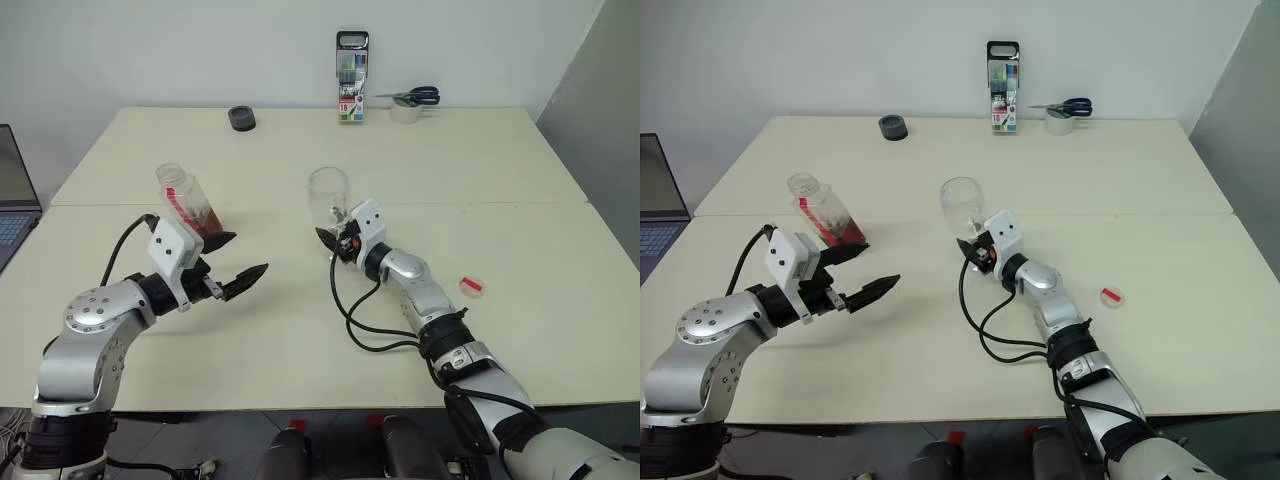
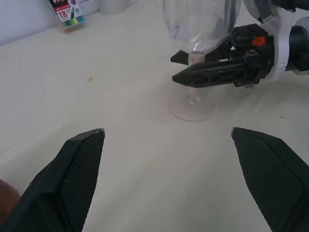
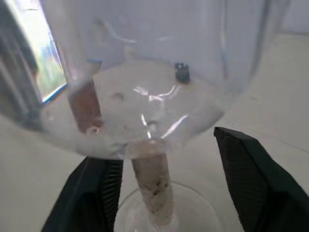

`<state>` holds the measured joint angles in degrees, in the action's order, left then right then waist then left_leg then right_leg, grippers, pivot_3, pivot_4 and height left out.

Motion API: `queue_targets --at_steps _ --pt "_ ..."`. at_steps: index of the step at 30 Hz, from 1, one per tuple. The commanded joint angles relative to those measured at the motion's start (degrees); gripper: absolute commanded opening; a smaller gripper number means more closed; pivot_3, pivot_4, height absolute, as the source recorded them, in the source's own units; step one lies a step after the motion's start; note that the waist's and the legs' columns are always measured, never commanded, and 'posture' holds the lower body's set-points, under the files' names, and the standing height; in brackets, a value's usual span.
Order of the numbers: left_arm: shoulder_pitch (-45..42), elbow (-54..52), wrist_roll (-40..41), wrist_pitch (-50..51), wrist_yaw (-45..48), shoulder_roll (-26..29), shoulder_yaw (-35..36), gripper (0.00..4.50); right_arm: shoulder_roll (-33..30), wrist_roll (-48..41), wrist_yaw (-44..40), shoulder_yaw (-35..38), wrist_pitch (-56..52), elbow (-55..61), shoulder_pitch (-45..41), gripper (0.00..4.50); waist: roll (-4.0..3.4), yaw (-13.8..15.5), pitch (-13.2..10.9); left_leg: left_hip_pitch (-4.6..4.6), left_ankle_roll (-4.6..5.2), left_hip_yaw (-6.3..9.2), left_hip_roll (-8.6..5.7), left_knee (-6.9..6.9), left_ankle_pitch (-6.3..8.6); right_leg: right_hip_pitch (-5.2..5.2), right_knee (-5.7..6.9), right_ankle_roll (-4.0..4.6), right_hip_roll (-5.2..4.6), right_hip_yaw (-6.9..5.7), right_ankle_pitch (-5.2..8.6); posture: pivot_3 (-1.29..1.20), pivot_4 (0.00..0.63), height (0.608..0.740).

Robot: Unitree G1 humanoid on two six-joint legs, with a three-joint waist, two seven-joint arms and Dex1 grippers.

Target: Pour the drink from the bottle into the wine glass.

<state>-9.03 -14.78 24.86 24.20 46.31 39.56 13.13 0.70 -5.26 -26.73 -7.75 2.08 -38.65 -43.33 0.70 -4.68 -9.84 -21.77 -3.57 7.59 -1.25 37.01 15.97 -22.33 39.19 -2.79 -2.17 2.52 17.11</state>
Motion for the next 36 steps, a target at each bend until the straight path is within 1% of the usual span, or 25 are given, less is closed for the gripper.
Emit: queue_targets --at_steps 1,2,11,17,20,23,25,28,32,36 --pt "-1.6 -3.1 1.3 0.3 -1.2 -0.7 -0.2 4.5 0.0 -0.1 -1.1 0.3 0.8 3.4 0.2 4.27 0.0 0.0 0.0 0.0 0.0 0.0 0.0 0.0 0.0 0.0 0.0 0.0 0.0 0.0 0.0 0.0 0.15 0.74" --pt "-1.9 -3.3 1.4 0.4 -1.3 -0.8 -0.3 4.5 -0.1 0.0 -1.2 0.2 0.7 3.8 0.4 4.46 0.0 0.0 0.0 0.0 0.0 0.0 0.0 0.0 0.0 0.0 0.0 0.0 0.0 0.0 0.0 0.0 0.15 0.74" --pt "-3.5 -3.9 3.7 2.6 -2.5 -1.5 0.3 4.5 -2.4 0.6 -2.2 -0.5 -2.1 9.2 3.6 4.46 0.0 0.0 0.0 -0.01 0.0 0.0 0.0 -0.01 0.0 0.0 -0.01 0.0 -0.01 0.0 0.0 0.0 0.15 0.74" --pt "-3.3 -3.5 4.6 2.9 -4.4 -2.8 1.0 4.5 -6.7 0.4 -4.0 -0.7 -7.3 16.8 8.1 4.46 0.0 0.1 0.0 -0.03 0.0 0.02 -0.01 0.0 0.0 0.02 -0.05 0.0 -0.01 0.0 0.0 0.0 0.15 0.74" --pt "-1.0 -0.1 1.6 0.3 -7.7 -4.5 1.9 4.5 -11.7 -0.6 -9.0 -2.0 -12.0 24.8 13.0 4.46 -0.02 0.1 0.0 -0.02 0.02 0.0 -0.01 0.0 0.01 0.02 -0.08 0.0 -0.01 0.0 0.0 0.0 0.15 0.74" --pt "2.1 3.2 -0.9 -2.3 -10.3 -6.0 2.6 4.5 -17.8 -1.3 -13.7 -3.1 -14.4 34.7 18.1 4.46 -0.03 0.3 0.0 -0.02 0.1 -0.01 -0.01 -0.02 0.06 0.03 -0.12 0.0 -0.03 0.0 0.0 0.0 0.15 0.74" --pt "3.5 5.4 -2.9 -4.7 -12.3 -6.9 3.0 4.5 -22.0 -1.3 -16.7 -3.7 -14.3 41.0 21.2 4.46 -0.03 0.4 0.0 -0.05 0.11 0.0 -0.01 -0.02 0.07 0.02 -0.15 0.0 -0.04 0.01 0.0 0.0 0.15 0.74" --pt "4.1 8.7 -5.2 -7.6 -15.5 -8.1 3.9 4.5 -26.3 -2.5 -19.9 -3.6 -13.7 48.5 24.6 4.46 -0.01 0.7 0.0 -0.05 0.12 0.01 0.0 0.0 0.07 0.03 -0.17 -0.01 -0.04 -0.02 0.0 0.0 0.15 0.74" --pt "3.3 12.9 -5.7 -9.9 -18.0 -9.4 5.4 4.5 -30.1 -10.2 -24.0 -1.8 -21.0 60.0 27.0 4.46 0.01 1.4 0.0 0.0 0.12 0.03 0.04 0.0 0.07 0.08 -0.15 -0.01 -0.01 -0.05 0.01 0.0 0.15 0.74" --pt "-0.2 18.6 -6.6 -11.7 -19.4 -8.9 6.1 4.5 -31.0 -17.5 -23.4 0.0 -29.3 67.6 25.7 4.46 0.05 2.2 0.0 -0.03 0.12 0.07 0.01 0.04 0.07 0.11 -0.18 -0.01 -0.04 -0.1 0.01 0.0 0.15 0.74"
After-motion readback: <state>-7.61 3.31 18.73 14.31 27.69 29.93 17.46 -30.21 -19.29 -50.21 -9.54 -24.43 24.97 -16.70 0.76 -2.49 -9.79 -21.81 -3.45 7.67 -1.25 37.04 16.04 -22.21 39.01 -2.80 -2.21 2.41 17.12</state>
